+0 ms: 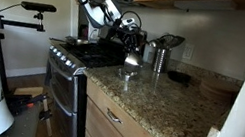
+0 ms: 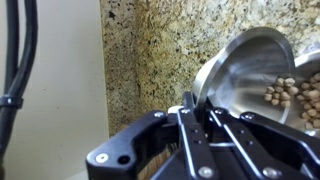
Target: Pour the contents in the bowl on the right into the bowl on the left
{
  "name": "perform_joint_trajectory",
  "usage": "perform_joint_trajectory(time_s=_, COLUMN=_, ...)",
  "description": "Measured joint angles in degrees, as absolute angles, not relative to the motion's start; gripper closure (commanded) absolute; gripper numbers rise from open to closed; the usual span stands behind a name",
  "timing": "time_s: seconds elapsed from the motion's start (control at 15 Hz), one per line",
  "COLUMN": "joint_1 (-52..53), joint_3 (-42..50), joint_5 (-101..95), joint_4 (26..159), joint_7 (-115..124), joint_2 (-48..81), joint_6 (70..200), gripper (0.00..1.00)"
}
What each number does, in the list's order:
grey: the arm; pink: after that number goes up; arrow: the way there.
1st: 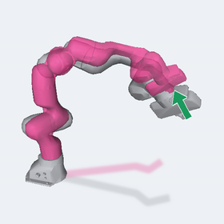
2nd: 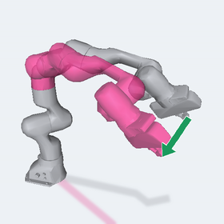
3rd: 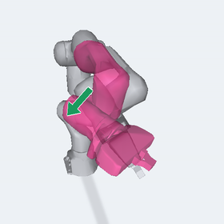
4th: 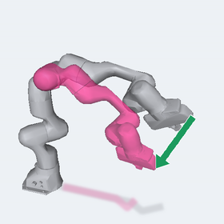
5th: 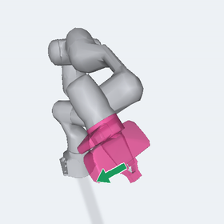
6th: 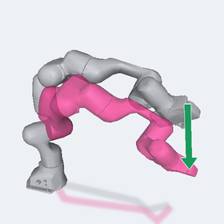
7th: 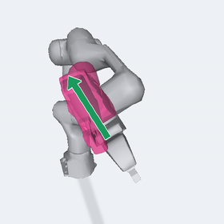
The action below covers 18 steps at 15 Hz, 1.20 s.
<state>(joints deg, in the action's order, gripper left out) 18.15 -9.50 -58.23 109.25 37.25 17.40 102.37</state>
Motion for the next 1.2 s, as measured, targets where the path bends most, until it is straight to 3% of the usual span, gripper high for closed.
perform_joint_trajectory(time_s=1.2, joint_1=19.75, joint_3=-10.71, joint_5=-60.58, joint_4=107.25, joint_7=39.02, joint_2=18.59, joint_6=97.15, gripper=0.91)
